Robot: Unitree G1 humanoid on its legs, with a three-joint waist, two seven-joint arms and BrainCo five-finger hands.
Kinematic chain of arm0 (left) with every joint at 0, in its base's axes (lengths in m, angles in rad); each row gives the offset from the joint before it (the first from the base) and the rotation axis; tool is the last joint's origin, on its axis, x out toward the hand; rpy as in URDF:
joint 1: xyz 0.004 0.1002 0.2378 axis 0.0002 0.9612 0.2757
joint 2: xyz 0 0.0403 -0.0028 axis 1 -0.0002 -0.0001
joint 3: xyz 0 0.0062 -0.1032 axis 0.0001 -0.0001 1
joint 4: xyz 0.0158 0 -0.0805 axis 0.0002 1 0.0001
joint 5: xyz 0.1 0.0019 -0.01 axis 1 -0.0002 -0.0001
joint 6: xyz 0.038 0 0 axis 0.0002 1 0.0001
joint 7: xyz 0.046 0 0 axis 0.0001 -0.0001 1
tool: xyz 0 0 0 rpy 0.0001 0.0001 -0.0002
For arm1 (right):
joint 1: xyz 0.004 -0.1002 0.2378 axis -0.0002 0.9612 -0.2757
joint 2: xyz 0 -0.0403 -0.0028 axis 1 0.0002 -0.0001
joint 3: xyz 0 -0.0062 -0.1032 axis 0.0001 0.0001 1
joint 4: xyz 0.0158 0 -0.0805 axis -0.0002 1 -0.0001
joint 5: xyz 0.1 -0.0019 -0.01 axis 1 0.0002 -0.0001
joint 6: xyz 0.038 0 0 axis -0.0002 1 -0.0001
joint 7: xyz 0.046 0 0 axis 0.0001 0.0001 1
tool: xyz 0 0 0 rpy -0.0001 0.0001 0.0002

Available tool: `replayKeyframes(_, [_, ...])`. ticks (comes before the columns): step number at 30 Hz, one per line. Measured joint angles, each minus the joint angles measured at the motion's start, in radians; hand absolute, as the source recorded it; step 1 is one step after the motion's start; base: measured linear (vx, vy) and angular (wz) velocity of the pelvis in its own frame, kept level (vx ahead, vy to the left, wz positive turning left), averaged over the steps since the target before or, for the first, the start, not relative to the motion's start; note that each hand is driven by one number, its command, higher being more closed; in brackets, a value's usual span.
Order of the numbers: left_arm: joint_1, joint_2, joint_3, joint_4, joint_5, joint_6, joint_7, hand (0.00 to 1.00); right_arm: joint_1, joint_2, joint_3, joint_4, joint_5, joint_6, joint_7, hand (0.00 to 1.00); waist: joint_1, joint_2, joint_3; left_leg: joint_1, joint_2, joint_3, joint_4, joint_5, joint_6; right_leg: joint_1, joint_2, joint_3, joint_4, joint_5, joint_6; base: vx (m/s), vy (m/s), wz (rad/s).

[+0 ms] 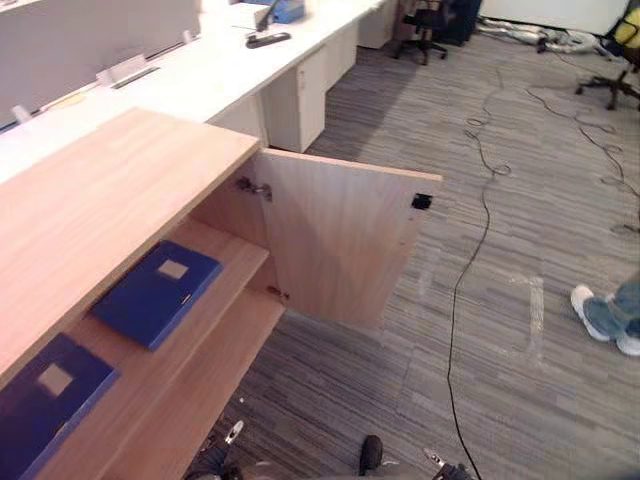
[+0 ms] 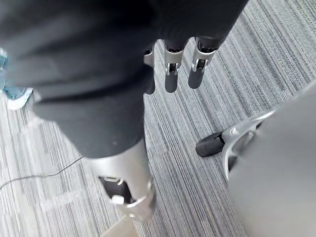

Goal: Walk over to the cabinet, pick up the folder, carry it to the office cabinet, place the folder inside the office cabinet, then close the office cabinet door

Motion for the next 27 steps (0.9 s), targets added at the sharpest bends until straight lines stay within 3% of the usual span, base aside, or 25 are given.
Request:
replayKeyframes(3, [0.014,-0.013,0.005,-0.034,-0.008,-0.002,-0.001,0.0,0.006,0.006,0.001,-0.009,0.002,0.0,0.001,0.0,0.015,0.004,0.0,-0.016,-0.031,-0.05,-0.125,-0.027,0.007,0.011,0.003,0.045,-0.001,-0.001,0.003,-0.04,0.196,-0.68])
replayKeyframes(4, [0.024,-0.03,0.023,-0.051,-0.015,-0.001,-0.003,0.0,0.011,0.005,0.001,-0.031,0.001,-0.003,0.004,0.0,0.019,0.02,-0.002,-0.013,-0.039,-0.08,-0.207,0.011,0.014,0.007,0.015,0.063,0.0,0.004,0.013,-0.04,0.238,-0.79])
replayKeyframes(5, [0.031,-0.036,0.042,-0.051,-0.015,0.0,-0.002,0.0,0.025,0.013,0.001,-0.06,0.001,-0.003,0.005,0.0,0.024,0.029,-0.019,0.0,-0.041,-0.052,-0.236,0.009,0.021,0.006,0.013,0.056,0.019,0.003,0.024,0.11,0.2,-0.67])
replayKeyframes(8, [0.034,-0.056,0.08,-0.062,-0.016,-0.003,-0.002,0.0,0.047,0.022,0.006,-0.076,0.006,-0.005,0.002,0.0,0.026,0.021,-0.02,0.056,-0.074,-0.006,-0.312,0.053,0.035,0.01,-0.011,0.054,0.077,-0.04,0.036,0.25,0.134,-0.37])
replayKeyframes(11, [0.041,-0.059,0.086,-0.05,-0.011,0.0,-0.001,0.0,0.053,0.02,0.032,-0.091,0.002,-0.007,0.002,0.0,0.006,0.022,-0.045,0.072,-0.1,-0.015,-0.352,0.069,0.046,0.013,-0.018,0.054,0.043,-0.04,0.038,0.17,0.075,-0.05])
replayKeyframes(22, [0.04,-0.056,0.085,-0.027,-0.004,-0.003,0.0,0.0,0.047,0.02,0.022,-0.057,-0.008,-0.006,0.007,0.0,0.009,0.01,-0.072,0.161,-0.119,-0.015,-0.506,0.112,0.048,0.044,-0.016,0.063,-0.001,-0.04,0.038,0.07,0.046,-0.04])
replayKeyframes(27, [0.044,-0.048,0.07,-0.017,-0.004,-0.005,0.0,0.0,0.024,0.009,0.055,-0.041,-0.037,-0.003,0.013,0.0,0.005,-0.001,-0.078,0.164,-0.159,-0.019,-0.523,0.126,0.069,0.018,-0.054,0.087,0.025,-0.04,0.063,-0.07,0.085,-0.07])
